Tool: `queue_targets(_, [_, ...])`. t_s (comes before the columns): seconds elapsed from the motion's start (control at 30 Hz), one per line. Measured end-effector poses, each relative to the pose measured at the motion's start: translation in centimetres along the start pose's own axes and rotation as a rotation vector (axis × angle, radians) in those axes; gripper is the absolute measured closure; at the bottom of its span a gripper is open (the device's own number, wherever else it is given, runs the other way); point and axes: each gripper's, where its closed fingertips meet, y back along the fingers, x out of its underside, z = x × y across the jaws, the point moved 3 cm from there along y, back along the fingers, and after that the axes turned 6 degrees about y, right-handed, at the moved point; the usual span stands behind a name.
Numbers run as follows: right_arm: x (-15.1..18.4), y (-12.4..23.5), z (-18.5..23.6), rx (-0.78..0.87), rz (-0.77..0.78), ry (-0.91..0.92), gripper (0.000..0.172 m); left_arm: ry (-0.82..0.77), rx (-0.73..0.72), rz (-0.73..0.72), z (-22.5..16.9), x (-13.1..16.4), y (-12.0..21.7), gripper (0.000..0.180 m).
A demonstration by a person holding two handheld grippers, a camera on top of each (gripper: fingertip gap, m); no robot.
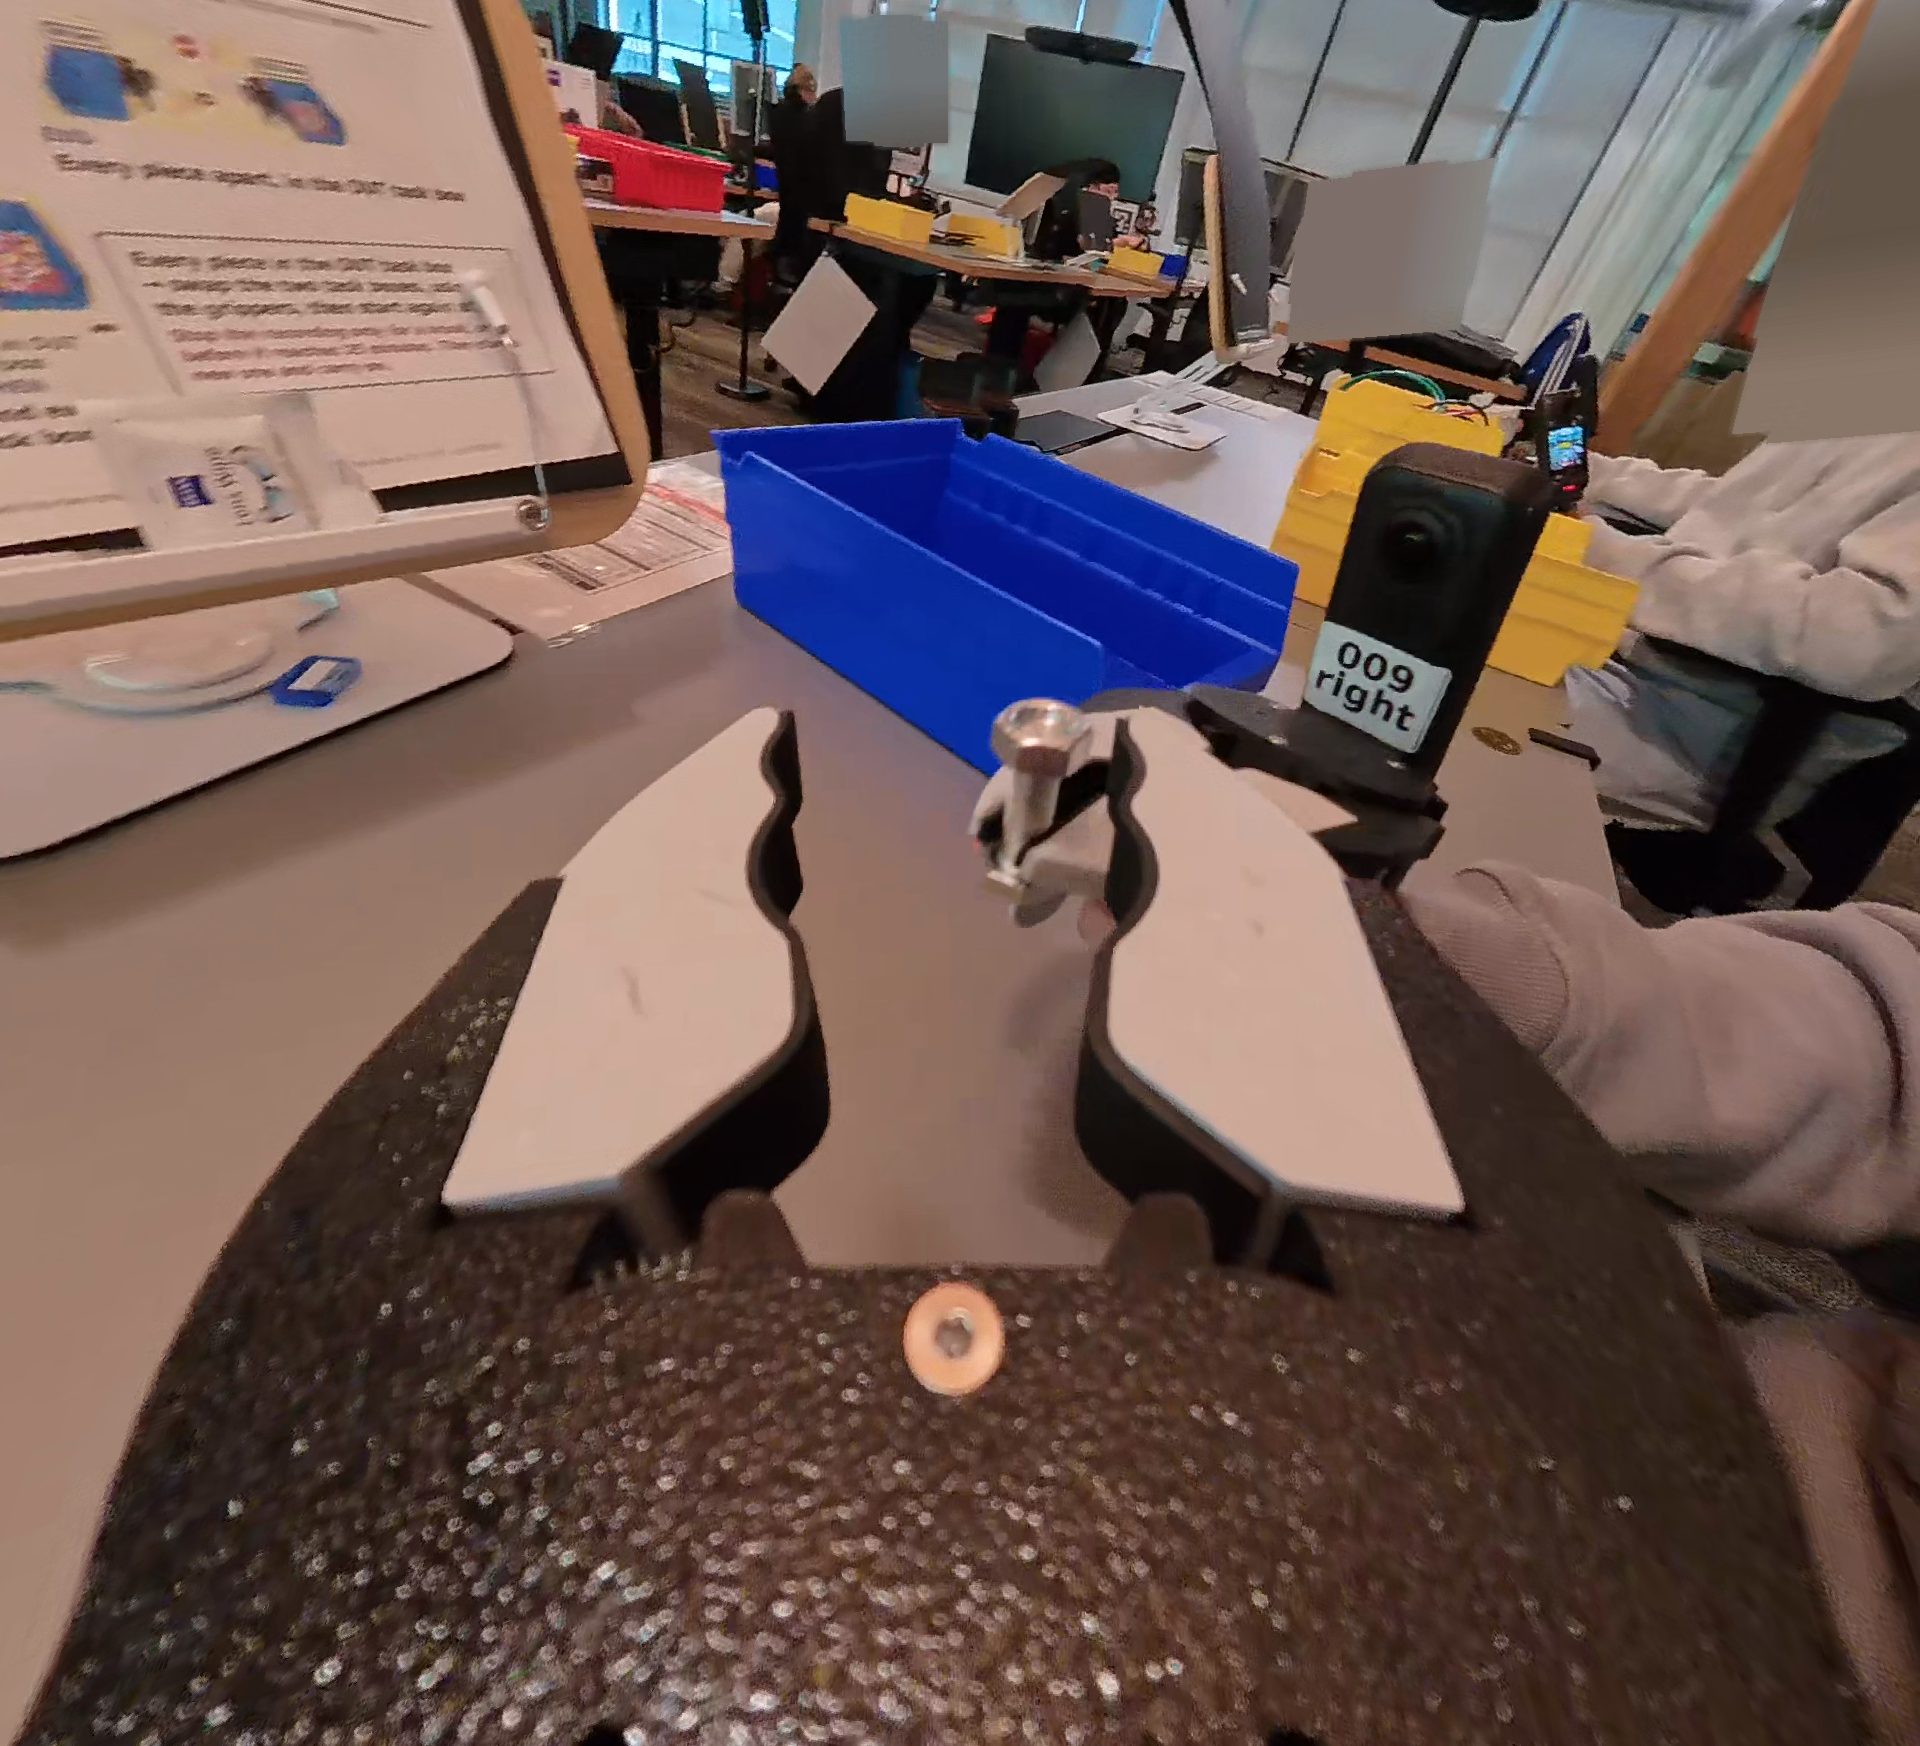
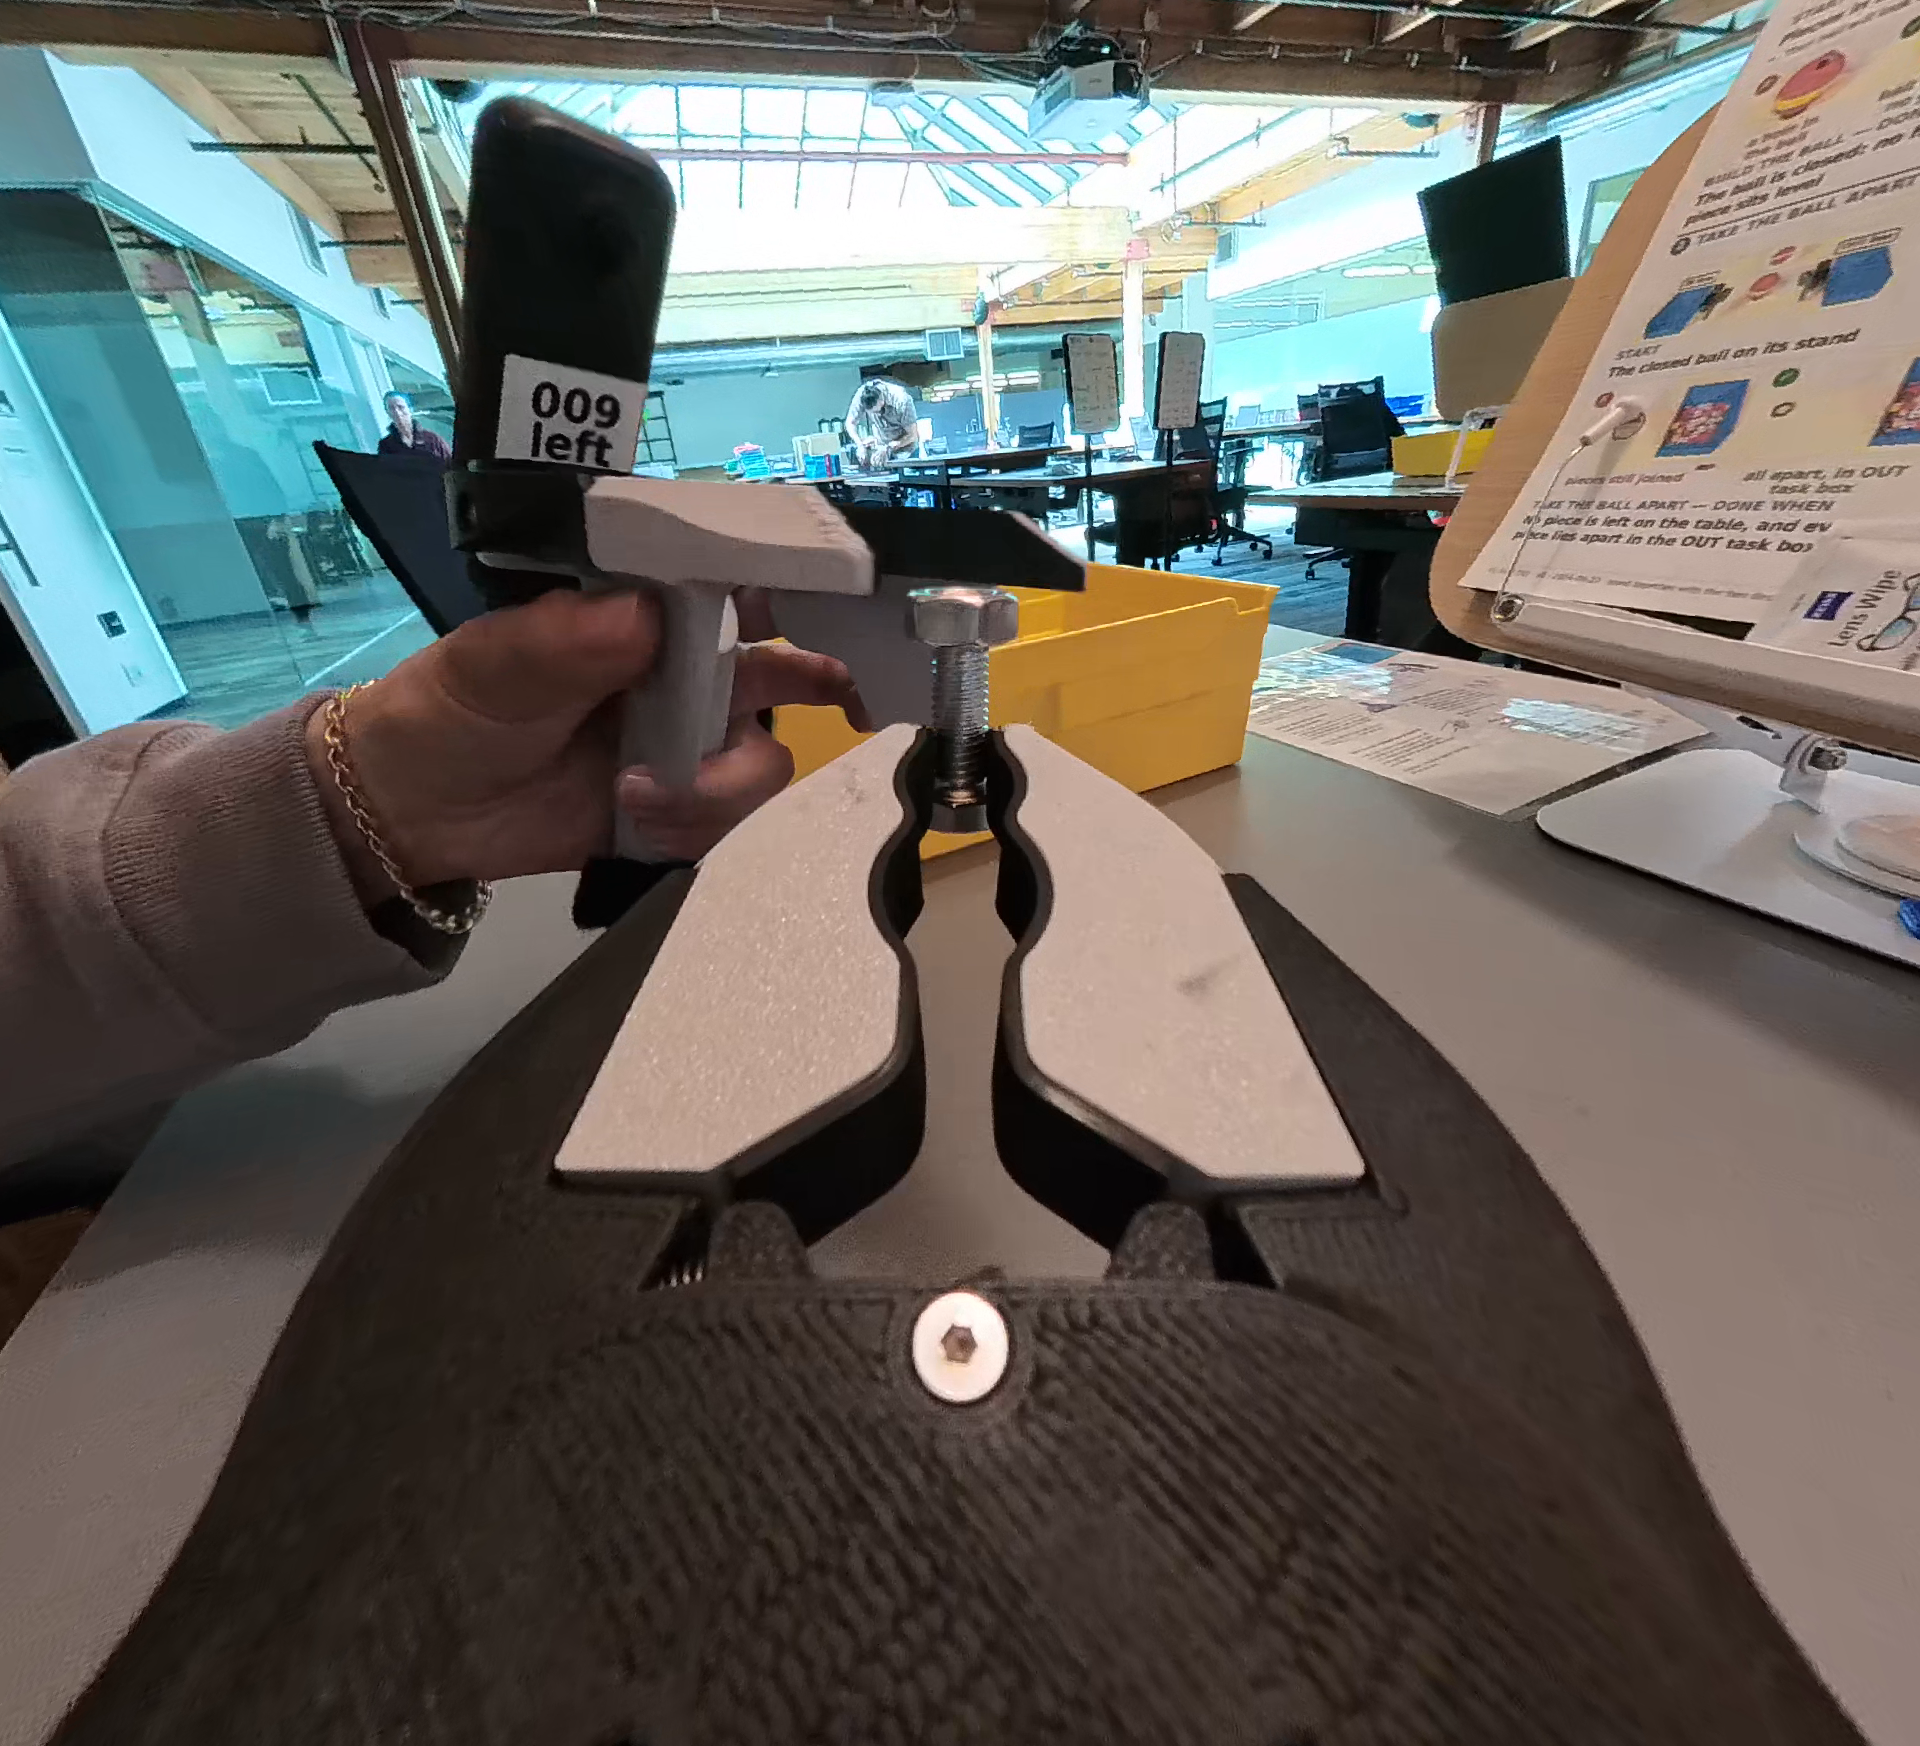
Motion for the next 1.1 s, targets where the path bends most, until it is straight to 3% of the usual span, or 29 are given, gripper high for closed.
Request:
queue_targets(0.2, [0.1, 0.1, -0.4, 0.021, 0.010, -0.008, 0.163, 0.020, -0.059, -0.001, 1.2, 0.5, -0.3, 0.122])
queue_targets(0.23, [0.2, 0.2, -0.6, 0.028, 0.009, -0.016, 0.163, 0.015, -0.097, 0.004, 1.9, 0.6, 0.1, 0.122])
queue_targets(0.27, [-0.1, 0.3, -0.7, 0.017, -0.010, -0.023, 0.163, 0.009, -0.155, 0.020, 2.8, 0.8, 0.7, 0.134])
queue_targets(0.3, [-0.3, 0.4, -0.7, 0.013, -0.021, -0.035, 0.163, 0.007, -0.194, 0.038, 3.5, 1.1, 1.2, 0.132])
queue_targets(0.53, [-0.1, 0.0, -0.2, 0.002, -0.005, -0.035, 0.163, 0.010, -0.032, -0.009, 0.4, 0.2, 0.1, 0.118])
queue_targets(0.77, [0.1, 0.1, -0.3, 0.016, 0.014, -0.035, 0.163, 0.025, -0.095, 0.001, 1.5, 0.4, -0.2, 0.113])
queue_targets(0.87, [-0.4, 0.4, -0.6, 0.005, -0.032, -0.067, 0.163, 0.006, -0.222, -0.018, 3.7, 0.3, 1.6, 0.124])
queue_targets(1.1, [-0.3, 0.2, -0.4, 0.006, -0.020, -0.068, 0.163, 0.032, -0.073, -0.035, 1.0, -0.3, 0.4, 0.114])
